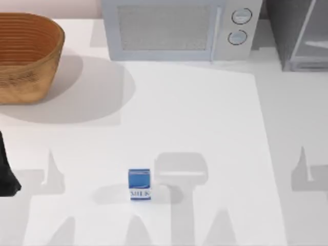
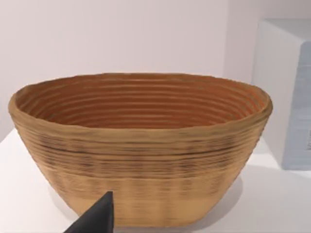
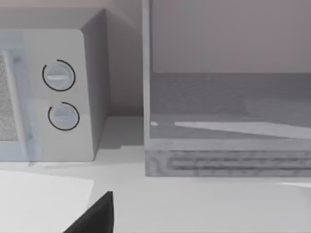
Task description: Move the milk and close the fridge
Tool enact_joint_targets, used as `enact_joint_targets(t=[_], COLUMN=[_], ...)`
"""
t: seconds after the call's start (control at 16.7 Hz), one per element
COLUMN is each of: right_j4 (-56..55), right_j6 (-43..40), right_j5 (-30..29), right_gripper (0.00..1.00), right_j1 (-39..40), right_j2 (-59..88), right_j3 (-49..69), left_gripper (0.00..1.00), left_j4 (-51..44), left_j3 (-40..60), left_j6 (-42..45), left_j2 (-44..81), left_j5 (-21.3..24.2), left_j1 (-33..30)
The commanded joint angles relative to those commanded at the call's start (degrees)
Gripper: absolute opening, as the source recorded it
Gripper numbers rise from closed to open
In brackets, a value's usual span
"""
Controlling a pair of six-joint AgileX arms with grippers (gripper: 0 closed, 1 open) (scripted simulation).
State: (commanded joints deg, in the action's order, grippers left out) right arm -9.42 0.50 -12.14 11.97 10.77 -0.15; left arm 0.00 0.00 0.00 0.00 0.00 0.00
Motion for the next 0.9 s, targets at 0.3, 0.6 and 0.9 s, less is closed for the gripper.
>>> enact_joint_targets(t=[0.3, 0.6, 0.9], right_j4=[-9.6, -19.1, -29.1], right_j6=[0.4, 0.2, 0.3], right_j5=[-12.0, -23.8, -37.1], right_gripper=[1.0, 1.0, 1.0], right_j1=[12.8, 24.8, 37.7], right_j2=[9.9, 19.6, 29.9], right_j3=[0.4, 1.0, 1.3], left_gripper=[1.0, 1.0, 1.0], left_j4=[0.0, 0.0, 0.0], left_j3=[0.0, 0.0, 0.0], left_j6=[0.0, 0.0, 0.0], left_j2=[0.0, 0.0, 0.0], left_j5=[0.0, 0.0, 0.0], left_j1=[0.0, 0.0, 0.0])
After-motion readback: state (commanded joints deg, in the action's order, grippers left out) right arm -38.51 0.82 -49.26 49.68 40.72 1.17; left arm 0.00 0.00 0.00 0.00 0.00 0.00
